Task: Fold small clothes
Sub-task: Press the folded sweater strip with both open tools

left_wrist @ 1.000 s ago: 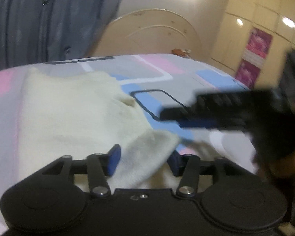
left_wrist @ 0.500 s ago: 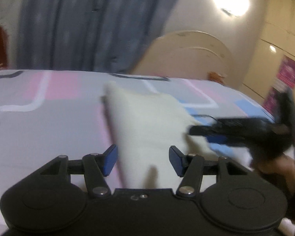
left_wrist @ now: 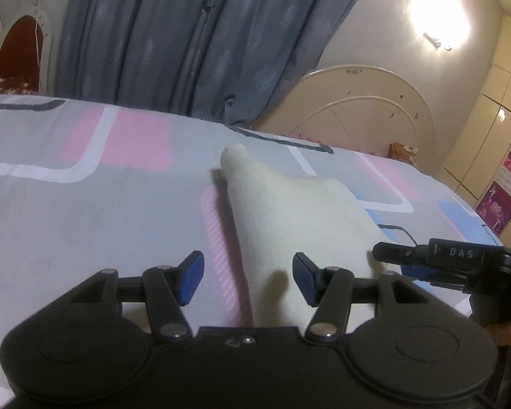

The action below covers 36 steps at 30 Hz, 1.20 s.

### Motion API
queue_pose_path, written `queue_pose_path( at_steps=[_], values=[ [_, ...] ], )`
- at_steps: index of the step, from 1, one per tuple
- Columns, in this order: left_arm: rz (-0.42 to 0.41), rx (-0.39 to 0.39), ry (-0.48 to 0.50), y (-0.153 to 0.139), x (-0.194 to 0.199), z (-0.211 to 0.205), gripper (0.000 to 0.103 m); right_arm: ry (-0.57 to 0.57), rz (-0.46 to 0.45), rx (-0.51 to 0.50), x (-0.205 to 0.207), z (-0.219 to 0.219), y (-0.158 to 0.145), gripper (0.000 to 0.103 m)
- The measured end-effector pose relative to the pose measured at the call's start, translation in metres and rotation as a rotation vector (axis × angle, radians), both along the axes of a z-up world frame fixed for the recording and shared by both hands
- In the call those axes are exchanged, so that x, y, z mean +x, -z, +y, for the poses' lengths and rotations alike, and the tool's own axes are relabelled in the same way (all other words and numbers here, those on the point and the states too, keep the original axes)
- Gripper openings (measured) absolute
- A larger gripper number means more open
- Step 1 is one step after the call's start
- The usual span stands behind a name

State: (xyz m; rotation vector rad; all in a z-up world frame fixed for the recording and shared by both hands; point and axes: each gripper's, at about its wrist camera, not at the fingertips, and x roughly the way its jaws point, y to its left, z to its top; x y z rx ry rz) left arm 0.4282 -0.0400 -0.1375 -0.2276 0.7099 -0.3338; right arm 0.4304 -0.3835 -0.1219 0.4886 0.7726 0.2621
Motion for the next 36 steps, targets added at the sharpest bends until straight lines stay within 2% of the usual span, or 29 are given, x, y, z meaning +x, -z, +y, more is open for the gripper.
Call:
queue_pose_path(
  at_steps=[5,9,10,11,17,21,25,30,34,36],
  values=[
    [0.013,-0.010,-0.008,0.003,0.005,-0.001,0.057,0.026,0.002,0.024,0.003,-0.003,0.006,0.046],
    [0.029,-0.024,-0.020,0.007,0.012,-0.004,0.057,-0.009,0.031,0.059,0.009,0.003,0.012,0.045],
    [0.028,-0.025,-0.022,0.007,0.014,-0.006,0.057,-0.020,0.037,0.063,0.010,0.004,0.012,0.024],
    [0.026,-0.025,-0.023,0.007,0.015,-0.008,0.057,-0.026,0.043,0.074,0.011,0.003,0.012,0.017],
    [0.013,-0.058,-0.003,0.001,0.020,-0.021,0.057,-0.012,0.002,0.041,-0.002,-0.009,-0.005,0.013],
    [0.045,-0.065,0.014,0.010,0.022,-0.035,0.057,0.005,0.011,-0.053,-0.007,-0.019,-0.001,0.008],
    [0.100,-0.051,0.025,0.026,0.022,-0.045,0.058,0.013,-0.001,-0.157,-0.005,-0.008,-0.001,0.008],
    [0.117,-0.037,0.056,0.030,0.021,-0.049,0.058,-0.015,0.001,-0.109,-0.019,-0.010,-0.014,0.010],
    [0.135,-0.051,0.056,0.030,0.019,-0.046,0.057,-0.031,0.042,-0.092,-0.039,-0.014,-0.014,0.022],
    [0.133,-0.041,0.066,0.031,0.014,-0.045,0.057,-0.033,0.055,-0.085,-0.051,-0.016,-0.012,0.024]
  ],
)
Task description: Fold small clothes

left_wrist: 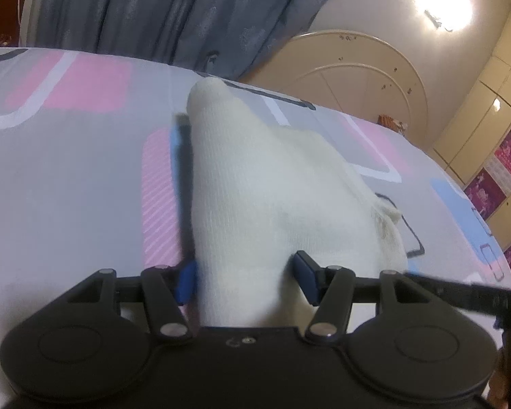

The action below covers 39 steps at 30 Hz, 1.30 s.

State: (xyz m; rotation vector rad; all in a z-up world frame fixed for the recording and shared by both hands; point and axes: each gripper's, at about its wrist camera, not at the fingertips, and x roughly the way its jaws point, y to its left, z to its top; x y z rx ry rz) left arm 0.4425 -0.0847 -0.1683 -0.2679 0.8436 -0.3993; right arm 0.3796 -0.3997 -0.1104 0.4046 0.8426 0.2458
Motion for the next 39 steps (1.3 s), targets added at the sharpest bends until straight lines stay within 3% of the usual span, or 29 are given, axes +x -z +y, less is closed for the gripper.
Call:
queue_pose_path(
  at_steps=[3,5,6,13,15,16,18,23,27,31,33,35,36,39],
  values=[
    [-0.008,0.014,0.014,0.002,-0.007,0.003,0.058,-0.002,0.019,-0.006,-0.016,0.001,0.004,0.023],
    [-0.009,0.018,0.019,0.002,-0.010,0.002,0.058,-0.008,0.032,-0.001,-0.026,0.002,0.009,0.008],
    [-0.009,0.022,0.022,0.002,-0.010,0.002,0.058,-0.010,0.045,0.013,-0.031,0.001,0.013,0.006],
    [0.019,-0.027,-0.020,-0.017,0.002,0.010,0.057,-0.034,0.056,0.023,-0.032,-0.006,0.004,0.006],
    [0.015,-0.052,-0.043,-0.021,0.008,0.013,0.058,-0.008,0.022,0.045,-0.025,-0.012,-0.003,0.017],
    [0.022,-0.068,-0.059,-0.023,0.015,0.014,0.058,0.008,0.000,0.053,-0.017,-0.015,-0.008,0.033],
    [0.025,-0.085,-0.079,-0.024,0.025,0.016,0.058,0.030,-0.035,0.044,-0.004,-0.014,-0.016,0.051],
    [0.011,-0.108,-0.111,-0.025,0.045,0.018,0.058,0.022,-0.073,0.010,0.038,-0.001,-0.024,0.051],
    [0.004,-0.124,-0.133,-0.026,0.063,0.021,0.058,0.054,-0.043,0.008,0.078,-0.001,-0.013,0.050],
    [0.052,-0.146,-0.145,-0.012,0.085,0.024,0.054,0.065,0.003,0.012,0.115,-0.002,0.004,0.051],
    [0.064,-0.161,-0.139,-0.004,0.091,0.024,0.039,0.065,0.015,0.044,0.124,-0.005,0.014,0.050],
    [0.065,-0.166,-0.134,0.003,0.092,0.023,0.038,0.064,0.022,0.081,0.131,-0.006,0.021,0.047],
    [0.060,-0.169,-0.129,0.004,0.090,0.023,0.038,0.060,0.019,0.083,0.131,-0.005,0.023,0.028],
    [0.053,-0.178,-0.121,0.001,0.090,0.024,0.038,0.067,-0.017,0.053,0.124,-0.007,0.021,0.019]
  ],
)
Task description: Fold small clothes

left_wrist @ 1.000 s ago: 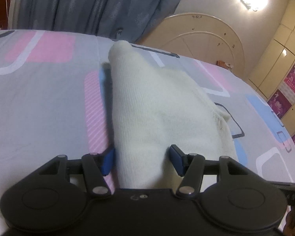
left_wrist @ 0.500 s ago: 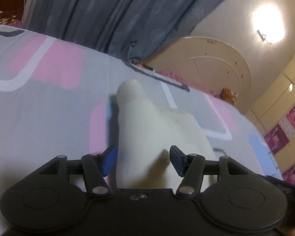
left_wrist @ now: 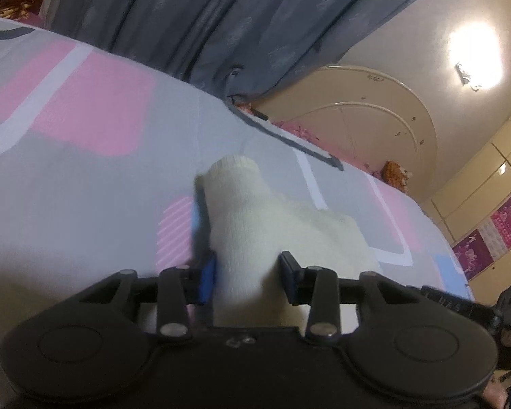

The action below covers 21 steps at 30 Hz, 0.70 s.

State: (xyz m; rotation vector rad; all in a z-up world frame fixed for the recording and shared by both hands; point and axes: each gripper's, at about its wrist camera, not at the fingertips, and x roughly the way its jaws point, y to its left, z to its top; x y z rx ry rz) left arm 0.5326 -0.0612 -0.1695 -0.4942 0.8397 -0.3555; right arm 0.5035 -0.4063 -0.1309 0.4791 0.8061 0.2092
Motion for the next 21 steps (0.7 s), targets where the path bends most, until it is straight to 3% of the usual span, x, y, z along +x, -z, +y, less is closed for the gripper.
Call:
queue_pose_path(
  at_steps=[3,7,8,9,10,11,12,14,15,16,17,21],
  values=[
    [-0.005,-0.013,-0.042,-0.004,0.007,0.002,0.043,0.039,-0.016,-0.043,-0.006,-0.007,0.000,0.007],
    [0.036,-0.049,-0.073,0.002,0.020,0.004,0.045,0.031,-0.029,-0.033,0.000,-0.006,-0.004,0.009],
    [0.039,-0.054,-0.082,0.003,0.022,0.005,0.045,0.030,-0.037,-0.024,0.001,-0.006,-0.006,0.012],
    [0.039,-0.056,-0.083,0.004,0.023,0.006,0.046,0.030,-0.045,-0.010,0.004,-0.006,-0.008,0.025],
    [0.037,-0.051,-0.079,0.005,0.025,0.005,0.046,0.033,-0.049,-0.005,0.008,-0.004,-0.007,0.046],
    [0.035,-0.043,-0.074,0.005,0.026,0.004,0.046,0.036,-0.043,-0.014,0.014,-0.002,-0.006,0.055],
    [0.032,-0.038,-0.070,0.005,0.026,0.005,0.046,0.030,-0.033,-0.021,0.019,0.000,-0.004,0.061],
    [0.028,-0.027,-0.060,0.006,0.028,0.002,0.046,0.009,-0.020,-0.015,0.027,0.004,0.001,0.060],
    [0.023,-0.019,-0.053,0.007,0.030,0.000,0.043,0.012,-0.021,-0.029,0.029,0.007,0.003,0.055],
    [0.013,-0.006,-0.045,0.006,0.030,-0.004,0.042,0.003,-0.026,-0.044,0.030,0.011,0.004,0.030],
    [-0.001,0.011,-0.033,0.006,0.030,-0.006,0.040,0.002,-0.027,-0.058,0.031,0.013,0.005,0.020],
    [-0.049,0.039,0.008,0.000,0.024,-0.009,0.036,-0.010,-0.073,-0.117,0.018,0.019,0.000,0.012]
  ],
)
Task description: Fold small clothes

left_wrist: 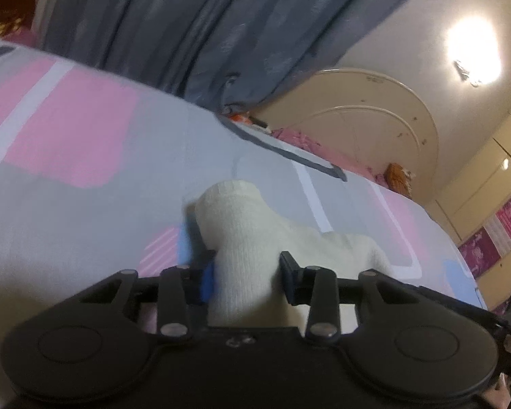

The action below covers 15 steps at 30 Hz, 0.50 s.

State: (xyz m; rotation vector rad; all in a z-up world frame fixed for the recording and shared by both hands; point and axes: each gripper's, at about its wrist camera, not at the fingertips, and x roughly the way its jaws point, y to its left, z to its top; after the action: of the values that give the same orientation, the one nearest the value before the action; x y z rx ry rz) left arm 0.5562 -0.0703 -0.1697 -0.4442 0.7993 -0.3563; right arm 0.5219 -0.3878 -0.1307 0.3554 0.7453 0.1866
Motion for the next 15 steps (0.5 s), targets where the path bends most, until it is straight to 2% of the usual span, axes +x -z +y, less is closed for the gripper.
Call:
queue_pose_path(
  at_steps=[1,2,4,6,9,11,12,13,15],
  values=[
    [-0.011,-0.003,0.012,-0.002,-0.002,0.000,0.036,0.002,-0.025,-0.014,-0.007,-0.001,-0.003,0.006],
    [-0.019,-0.001,0.021,-0.003,-0.004,0.000,0.036,0.009,-0.044,-0.014,-0.013,-0.002,-0.004,0.006],
    [-0.010,0.015,0.027,0.000,-0.001,-0.003,0.040,0.019,-0.005,-0.021,-0.016,-0.006,0.008,0.006],
    [0.039,0.016,0.001,0.008,0.006,-0.001,0.058,0.028,0.009,-0.014,-0.015,-0.008,0.019,0.006],
    [0.054,-0.010,-0.015,0.011,0.007,0.004,0.058,0.035,0.016,-0.037,-0.012,-0.003,0.017,0.006],
    [0.049,0.003,-0.035,0.005,0.005,0.004,0.060,0.043,0.023,0.003,-0.013,-0.008,0.016,0.006],
    [0.033,0.000,-0.049,0.001,0.002,0.005,0.058,0.048,0.024,0.012,-0.013,-0.009,0.014,0.010],
    [0.017,-0.003,-0.061,-0.003,0.000,0.006,0.058,0.058,0.016,0.002,-0.013,-0.010,0.009,0.020],
    [-0.010,-0.006,-0.086,-0.009,0.001,0.007,0.058,0.062,-0.027,-0.029,-0.016,-0.012,-0.002,0.025]
  ],
)
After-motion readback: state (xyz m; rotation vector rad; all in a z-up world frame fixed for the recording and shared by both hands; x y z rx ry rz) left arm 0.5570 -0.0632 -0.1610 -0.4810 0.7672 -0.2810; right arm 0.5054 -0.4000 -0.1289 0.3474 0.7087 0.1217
